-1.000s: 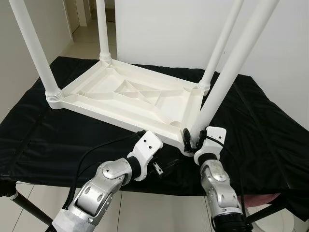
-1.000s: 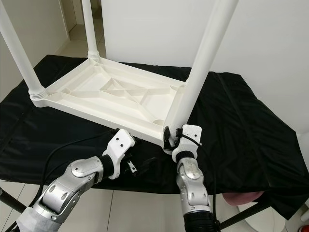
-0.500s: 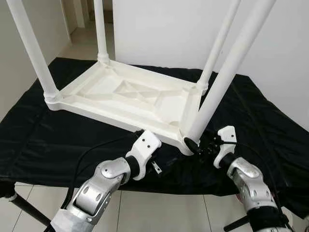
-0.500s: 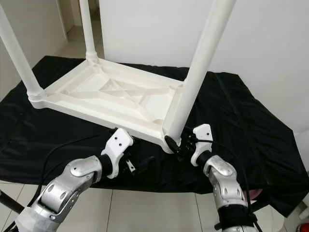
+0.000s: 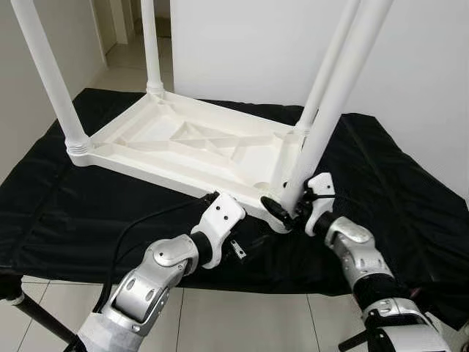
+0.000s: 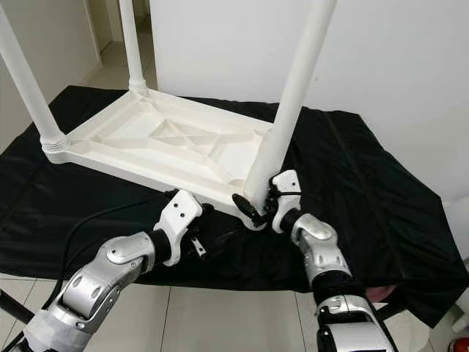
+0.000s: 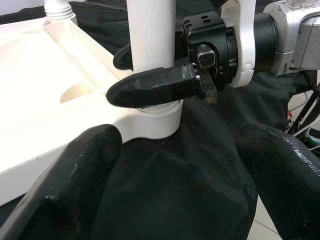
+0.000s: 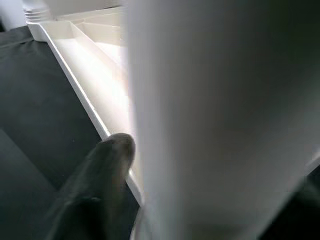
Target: Building children table
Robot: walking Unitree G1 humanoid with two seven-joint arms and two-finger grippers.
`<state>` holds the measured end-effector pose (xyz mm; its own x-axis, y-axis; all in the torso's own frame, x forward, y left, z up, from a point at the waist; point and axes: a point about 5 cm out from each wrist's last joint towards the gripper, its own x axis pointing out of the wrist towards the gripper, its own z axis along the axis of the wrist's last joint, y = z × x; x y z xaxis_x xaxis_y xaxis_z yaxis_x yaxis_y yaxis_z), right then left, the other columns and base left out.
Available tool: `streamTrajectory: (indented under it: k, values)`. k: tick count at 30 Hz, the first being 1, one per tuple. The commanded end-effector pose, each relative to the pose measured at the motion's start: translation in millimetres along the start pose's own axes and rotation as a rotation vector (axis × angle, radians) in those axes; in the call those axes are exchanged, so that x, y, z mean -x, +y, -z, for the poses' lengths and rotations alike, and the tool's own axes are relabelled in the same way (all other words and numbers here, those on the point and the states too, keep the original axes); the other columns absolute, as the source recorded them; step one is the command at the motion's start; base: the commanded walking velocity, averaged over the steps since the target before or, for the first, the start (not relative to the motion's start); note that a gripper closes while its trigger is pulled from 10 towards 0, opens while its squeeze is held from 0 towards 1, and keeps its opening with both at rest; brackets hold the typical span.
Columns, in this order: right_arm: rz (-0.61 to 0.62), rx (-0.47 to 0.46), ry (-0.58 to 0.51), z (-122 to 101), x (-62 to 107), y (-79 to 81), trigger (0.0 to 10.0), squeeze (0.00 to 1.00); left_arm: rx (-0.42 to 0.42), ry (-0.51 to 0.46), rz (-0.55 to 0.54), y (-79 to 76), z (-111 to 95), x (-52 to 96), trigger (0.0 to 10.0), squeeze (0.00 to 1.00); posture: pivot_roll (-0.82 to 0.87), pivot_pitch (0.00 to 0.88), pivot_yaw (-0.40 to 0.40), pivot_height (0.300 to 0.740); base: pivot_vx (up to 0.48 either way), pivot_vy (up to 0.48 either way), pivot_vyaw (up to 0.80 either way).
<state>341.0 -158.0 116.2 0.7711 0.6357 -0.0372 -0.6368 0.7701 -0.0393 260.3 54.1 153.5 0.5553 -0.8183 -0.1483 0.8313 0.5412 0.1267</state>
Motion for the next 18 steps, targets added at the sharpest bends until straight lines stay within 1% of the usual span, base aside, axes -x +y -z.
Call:
streamTrajectory:
  k: [1,9,13,14,15,16,17,18]
  values:
    - [-0.066,-0.017,0.022,6,-3.4,7.7,0.0,0.00,-0.007,-0.006,0.025,-0.8,-3,-1.1,10.0,0.00,0.06,0.000,-0.089,0.740,0.000,0.000,0.00]
    - [-0.089,-0.029,0.033,14,1.0,7.5,0.0,0.00,-0.004,-0.007,0.024,-1.1,-3,-1.4,10.0,0.00,0.06,0.000,-0.092,0.740,0.000,0.000,0.00]
    - [-0.064,-0.034,0.025,16,3.8,5.6,0.0,0.00,-0.002,-0.009,0.026,-1.7,-3,-2.1,10.0,0.00,0.05,0.000,-0.093,0.740,0.000,0.000,0.00]
    - [-0.033,-0.043,0.018,16,4.7,4.7,10.0,0.00,-0.001,-0.010,0.027,-2.1,-3,-2.3,10.0,0.00,0.05,0.000,-0.093,0.740,0.000,0.000,0.00]
    - [-0.004,-0.048,0.015,16,5.1,4.0,10.0,0.00,0.001,-0.010,0.028,-2.5,-3,-2.3,10.0,0.00,0.05,0.000,-0.093,0.740,0.000,0.000,0.00]
    - [-0.004,-0.048,0.015,16,5.1,4.0,10.0,0.00,0.001,-0.010,0.028,-2.5,-3,-2.3,10.0,0.00,0.05,0.000,-0.093,0.740,0.000,0.000,0.00]
    - [0.060,-0.063,0.020,16,4.3,1.9,10.0,0.00,0.002,-0.010,0.028,-3.0,-3,-2.6,10.0,0.00,0.05,0.000,-0.097,0.740,0.000,0.000,0.00]
    - [0.060,-0.063,0.020,16,4.3,1.9,10.0,0.00,0.002,-0.010,0.028,-3.0,-3,-2.6,10.0,0.00,0.05,0.000,-0.097,0.740,0.000,0.000,0.00]
